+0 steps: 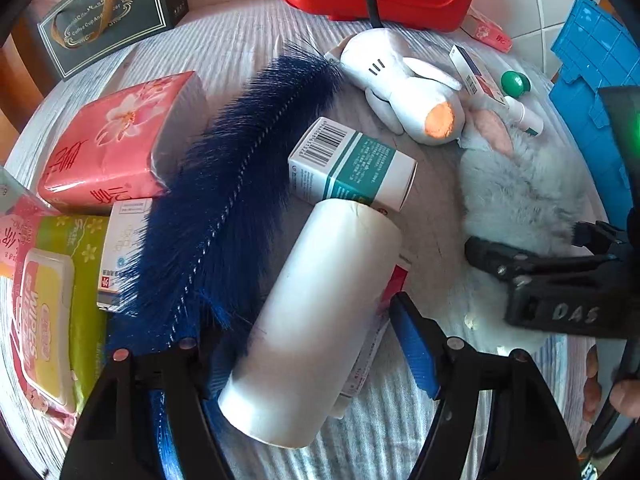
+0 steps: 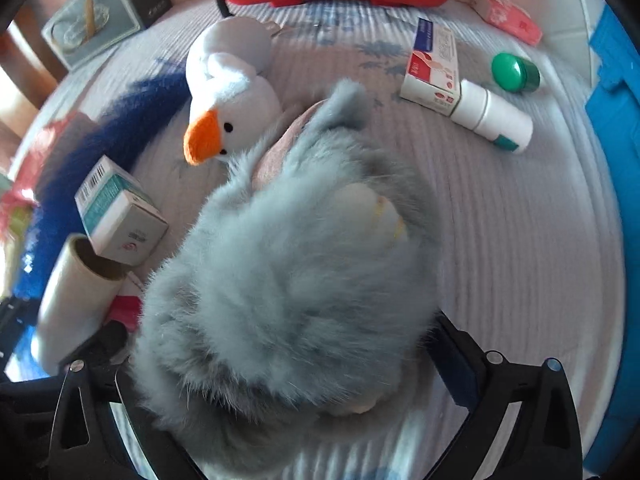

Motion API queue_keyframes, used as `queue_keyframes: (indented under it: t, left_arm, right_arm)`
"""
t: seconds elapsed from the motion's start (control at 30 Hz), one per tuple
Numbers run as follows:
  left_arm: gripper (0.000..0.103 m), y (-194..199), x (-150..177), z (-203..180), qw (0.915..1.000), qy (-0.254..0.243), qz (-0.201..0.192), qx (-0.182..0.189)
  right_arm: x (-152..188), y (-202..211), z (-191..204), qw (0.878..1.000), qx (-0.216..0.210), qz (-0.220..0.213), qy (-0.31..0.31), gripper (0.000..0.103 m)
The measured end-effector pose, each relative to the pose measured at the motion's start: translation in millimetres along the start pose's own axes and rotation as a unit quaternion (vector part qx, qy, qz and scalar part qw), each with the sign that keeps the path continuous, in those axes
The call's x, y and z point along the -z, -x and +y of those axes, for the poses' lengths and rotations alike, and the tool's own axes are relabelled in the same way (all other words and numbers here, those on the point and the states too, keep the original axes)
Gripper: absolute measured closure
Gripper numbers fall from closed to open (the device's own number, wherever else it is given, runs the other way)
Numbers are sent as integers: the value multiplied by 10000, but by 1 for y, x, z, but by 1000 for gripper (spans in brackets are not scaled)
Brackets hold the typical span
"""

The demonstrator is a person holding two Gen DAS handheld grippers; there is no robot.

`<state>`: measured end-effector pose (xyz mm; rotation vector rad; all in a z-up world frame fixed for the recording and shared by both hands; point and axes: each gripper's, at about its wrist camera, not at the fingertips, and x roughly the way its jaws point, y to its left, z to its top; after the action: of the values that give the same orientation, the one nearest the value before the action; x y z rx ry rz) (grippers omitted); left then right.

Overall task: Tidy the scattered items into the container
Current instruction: 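Grasp the grey plush bunny with the right tool while the left tool grasps the white lint roller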

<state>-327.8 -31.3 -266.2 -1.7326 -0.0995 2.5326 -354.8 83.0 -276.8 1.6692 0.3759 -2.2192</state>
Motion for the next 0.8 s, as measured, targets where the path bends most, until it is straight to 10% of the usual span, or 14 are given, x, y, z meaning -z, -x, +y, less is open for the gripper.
queue_keyframes:
  t: [0.13, 0.37, 0.8]
  left_arm:
    - [34, -1, -5, -1, 9999, 57, 88, 10]
    - [49, -5, -13, -3, 9999, 100, 42, -88]
    - [56, 35, 11, -15, 9996, -32, -133, -256]
  right_arm:
    - [0, -1, -6, 9996, -145, 227, -108, 0]
    - [3, 6, 4, 9992, -370, -167, 30, 37]
    - [22, 28, -5, 9975, -558, -417, 93, 57]
